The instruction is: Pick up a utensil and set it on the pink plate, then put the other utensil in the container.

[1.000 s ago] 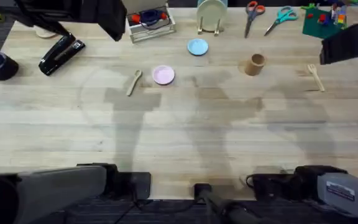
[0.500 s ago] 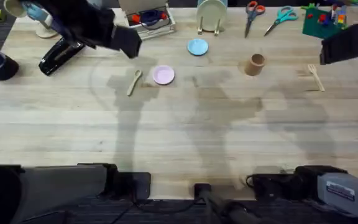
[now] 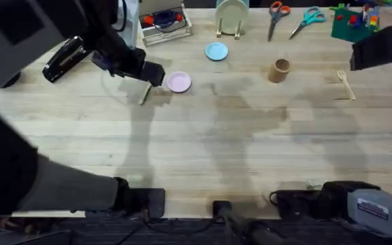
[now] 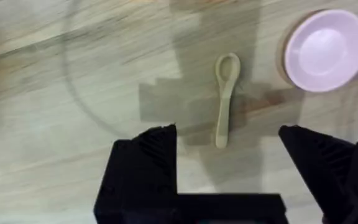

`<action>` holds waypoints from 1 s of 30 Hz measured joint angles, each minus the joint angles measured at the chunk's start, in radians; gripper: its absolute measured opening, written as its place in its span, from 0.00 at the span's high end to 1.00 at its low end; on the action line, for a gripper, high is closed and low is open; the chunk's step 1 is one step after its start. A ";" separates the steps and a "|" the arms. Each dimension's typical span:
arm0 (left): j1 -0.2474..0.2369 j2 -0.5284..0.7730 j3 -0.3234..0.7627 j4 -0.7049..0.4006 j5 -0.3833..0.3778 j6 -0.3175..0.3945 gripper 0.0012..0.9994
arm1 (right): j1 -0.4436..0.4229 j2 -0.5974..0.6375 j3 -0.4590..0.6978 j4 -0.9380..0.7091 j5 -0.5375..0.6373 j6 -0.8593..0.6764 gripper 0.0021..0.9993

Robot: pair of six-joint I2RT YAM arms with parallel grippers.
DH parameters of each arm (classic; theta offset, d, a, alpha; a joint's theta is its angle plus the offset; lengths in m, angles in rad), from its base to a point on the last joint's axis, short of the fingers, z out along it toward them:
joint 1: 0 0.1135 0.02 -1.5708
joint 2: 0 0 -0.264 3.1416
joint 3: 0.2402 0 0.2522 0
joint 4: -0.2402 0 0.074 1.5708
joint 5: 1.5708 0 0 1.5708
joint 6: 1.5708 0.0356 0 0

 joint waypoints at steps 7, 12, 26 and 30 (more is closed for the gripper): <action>0.000 0.117 -0.002 0.060 0.000 0.000 0.01 | 0.000 0.000 0.000 0.000 0.000 0.000 0.01; 0.000 0.152 -0.002 0.102 0.000 0.000 0.01 | 0.000 0.000 0.000 0.000 0.000 0.000 0.00; 0.000 0.192 -0.002 0.116 0.006 0.003 0.24 | 0.000 0.000 0.000 0.000 0.000 0.000 0.00; -0.005 0.192 -0.002 0.114 0.009 0.003 0.75 | 0.000 0.000 0.000 0.000 0.000 0.000 0.00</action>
